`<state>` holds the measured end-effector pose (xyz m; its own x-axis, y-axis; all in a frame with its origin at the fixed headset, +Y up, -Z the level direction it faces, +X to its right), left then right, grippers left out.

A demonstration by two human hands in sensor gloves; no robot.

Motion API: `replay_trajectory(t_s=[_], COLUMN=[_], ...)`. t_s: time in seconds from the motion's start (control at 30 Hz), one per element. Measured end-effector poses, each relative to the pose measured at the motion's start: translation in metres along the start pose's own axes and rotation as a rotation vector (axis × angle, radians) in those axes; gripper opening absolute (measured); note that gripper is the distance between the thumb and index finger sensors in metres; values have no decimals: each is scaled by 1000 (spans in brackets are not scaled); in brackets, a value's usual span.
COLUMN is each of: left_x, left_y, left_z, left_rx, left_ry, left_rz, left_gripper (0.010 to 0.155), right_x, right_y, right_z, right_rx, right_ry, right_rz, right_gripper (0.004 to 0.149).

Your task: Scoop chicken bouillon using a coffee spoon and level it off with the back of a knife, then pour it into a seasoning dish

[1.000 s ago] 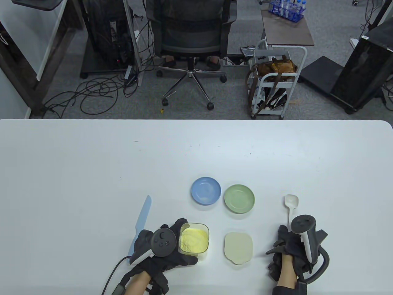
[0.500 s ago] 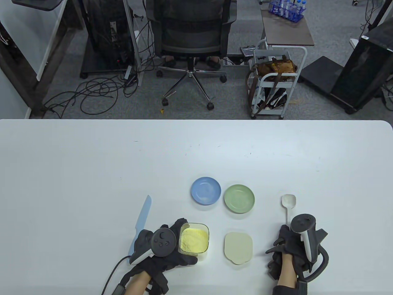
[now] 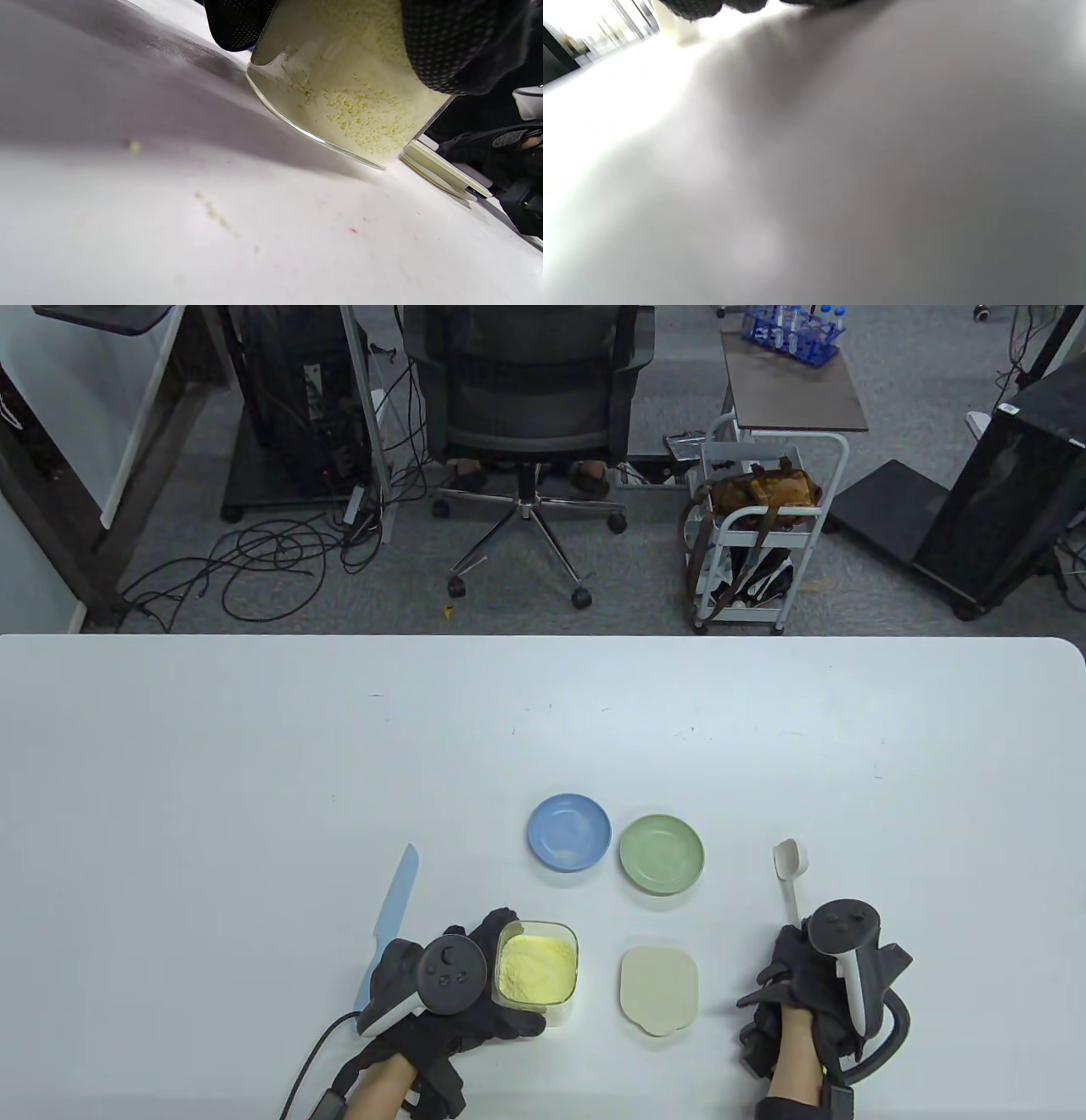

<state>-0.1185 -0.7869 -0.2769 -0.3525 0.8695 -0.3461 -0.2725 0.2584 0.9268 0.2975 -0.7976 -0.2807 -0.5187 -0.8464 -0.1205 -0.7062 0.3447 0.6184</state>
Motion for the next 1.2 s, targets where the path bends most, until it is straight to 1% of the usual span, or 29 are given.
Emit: replay_trajectory(t_s=[0.03, 0.07, 0.1, 0.13, 0.17, 0.23, 0.33, 0.43, 0.5, 0.53, 0.57, 0.63, 0.67, 0.7, 0.83, 1.0, 1.07, 1.13, 1.2], left_x=[0, 0, 0, 0, 0, 0, 0, 0, 0, 0, 0, 0, 0, 0, -1, 0, 0, 0, 0], left_y=[0, 0, 0, 0, 0, 0, 0, 0, 1, 1, 1, 1, 1, 1, 1, 1, 2, 2, 2], left_z=[0, 0, 0, 0, 0, 0, 0, 0, 0, 0, 0, 0, 0, 0, -1, -1, -1, -1, -1], left_rx=[0, 0, 0, 0, 0, 0, 0, 0, 1, 0, 0, 0, 0, 1, 0, 0, 1, 0, 1], left_ry=[0, 0, -1, -1, -1, -1, -1, 0, 0, 0, 0, 0, 0, 0, 1, 4, 2, 2, 2], left_rz=[0, 0, -1, -2, -2, -3, -3, -2, -2, -2, -2, -3, -2, -2, -5, -5, -2, -2, -1], left_gripper=[122, 122, 121, 121, 121, 121, 121, 121, 121, 121, 121, 121, 121, 121, 120, 120, 120, 120, 119], right_x=[-6, -10, -15, -19, -21, -24, -28, -29, -27, -26, -22, -19, -15, -13, -10, -15, -13, -13, -11], right_y=[5, 9, 14, 20, 26, 39, 68, 93, 116, 122, 131, 141, 149, 154, 168, 183, 187, 190, 192], right_z=[3, 6, 11, 16, 22, 36, 64, 80, 94, 98, 104, 111, 115, 117, 122, 127, 129, 130, 132], right_rx=[-41, -51, -109, -135, -174, -259, -438, -567, -710, -754, -828, -909, -964, -1005, -1057, -1128, -1135, -1141, -1142], right_ry=[-83, -107, -147, -167, -177, -196, -233, -248, -253, -253, -243, -233, -210, -191, -77, -69, -40, -16, 11], right_rz=[-52, -84, -127, -140, -125, -91, -37, 14, 83, 109, 173, 243, 297, 322, 346, 263, 257, 207, 187], right_gripper=[37, 37, 37, 36, 36, 36, 36, 36, 36, 36, 36, 36, 36, 36, 36, 35, 34, 34, 34])
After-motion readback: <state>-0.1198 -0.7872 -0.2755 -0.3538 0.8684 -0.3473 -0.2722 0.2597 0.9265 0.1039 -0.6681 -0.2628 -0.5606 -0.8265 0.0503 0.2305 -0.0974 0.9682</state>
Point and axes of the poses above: the tracker on the back of each hand, its own z axis roughly to the thumb side, its own y axis roughly from the fingertips to the wrist, x = y × z, the point moved 5 cm from there along -y, roughly from the wrist to the fingertips, and after that the axes turned 11 degrees about x, right-handed, at the moved point
